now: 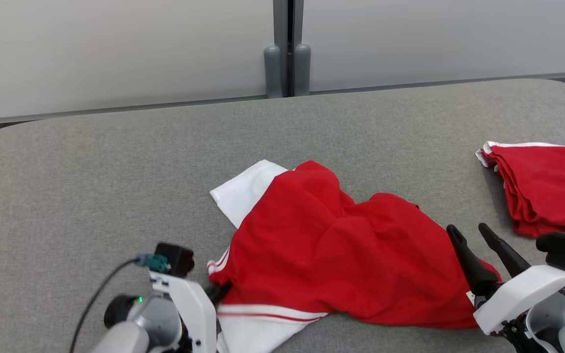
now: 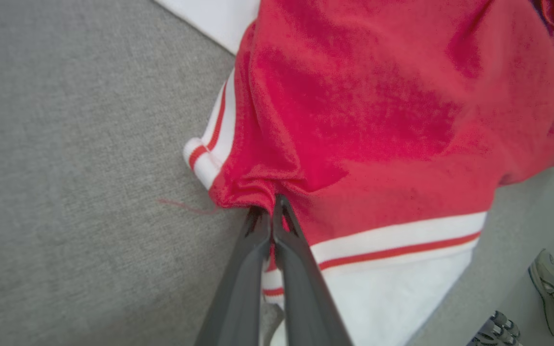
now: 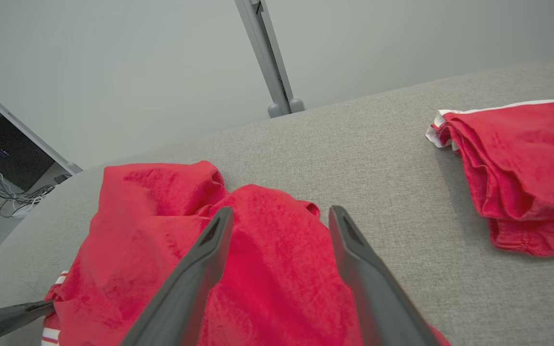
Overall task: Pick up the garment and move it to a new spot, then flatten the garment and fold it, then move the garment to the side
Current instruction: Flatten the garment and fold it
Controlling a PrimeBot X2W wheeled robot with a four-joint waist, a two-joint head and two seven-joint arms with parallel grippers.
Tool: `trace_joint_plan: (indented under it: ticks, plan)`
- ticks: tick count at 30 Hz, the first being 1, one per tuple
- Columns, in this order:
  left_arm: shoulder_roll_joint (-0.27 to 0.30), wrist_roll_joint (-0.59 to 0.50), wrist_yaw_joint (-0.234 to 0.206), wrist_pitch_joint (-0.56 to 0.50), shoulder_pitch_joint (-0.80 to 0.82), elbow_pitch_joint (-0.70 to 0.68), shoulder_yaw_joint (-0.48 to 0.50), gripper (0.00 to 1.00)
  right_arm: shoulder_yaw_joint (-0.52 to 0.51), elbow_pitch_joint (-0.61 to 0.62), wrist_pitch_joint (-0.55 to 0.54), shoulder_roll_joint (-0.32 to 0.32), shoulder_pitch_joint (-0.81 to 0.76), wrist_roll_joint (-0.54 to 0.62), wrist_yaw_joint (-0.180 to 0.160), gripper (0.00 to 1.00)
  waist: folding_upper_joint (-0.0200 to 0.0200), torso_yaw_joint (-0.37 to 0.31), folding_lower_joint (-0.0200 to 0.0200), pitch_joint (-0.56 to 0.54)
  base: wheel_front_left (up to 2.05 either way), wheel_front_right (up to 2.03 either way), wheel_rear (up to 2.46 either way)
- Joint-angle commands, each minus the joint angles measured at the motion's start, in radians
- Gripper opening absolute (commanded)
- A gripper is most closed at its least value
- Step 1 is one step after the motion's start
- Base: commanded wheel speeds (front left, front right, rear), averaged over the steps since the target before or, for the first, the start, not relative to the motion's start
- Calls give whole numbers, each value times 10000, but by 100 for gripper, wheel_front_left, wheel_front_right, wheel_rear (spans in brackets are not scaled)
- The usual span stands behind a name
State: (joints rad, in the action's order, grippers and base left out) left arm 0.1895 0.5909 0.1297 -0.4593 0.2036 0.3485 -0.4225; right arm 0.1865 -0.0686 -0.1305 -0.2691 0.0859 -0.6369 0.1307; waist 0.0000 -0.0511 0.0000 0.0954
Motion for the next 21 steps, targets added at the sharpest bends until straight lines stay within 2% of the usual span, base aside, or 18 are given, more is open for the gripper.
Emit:
trace_joint_plan:
  ticks: [1, 5, 10, 16, 21]
  plan:
    - [145, 101, 12, 79, 327, -237, 37, 0, -26, 6, 112, -24, 90, -23, 2, 100, 0, -38, 0, 66, 0, 0, 0]
    - [575, 649, 13, 183, 689, -1259, 313, 0, -55, -25, 212, -92, 145, -38, 2, 100, 0, -122, 0, 244, 0, 0, 0]
    - [1331, 1151, 14, -402, 1464, -1742, 747, 0, -6, 20, 339, -153, 435, -51, 2, 100, 0, -371, 0, 620, 0, 0, 0]
    - [1882, 2278, 15, -1056, 2558, -787, 1100, 0, 103, -99, 513, -187, 789, -110, 2, 100, 0, -773, 0, 972, 0, 0, 0]
    - [2214, 2479, 15, -800, 3273, 480, 880, 0, 312, -271, 709, -196, 1009, -182, 2, 100, 0, -1118, 0, 1126, 0, 0, 0]
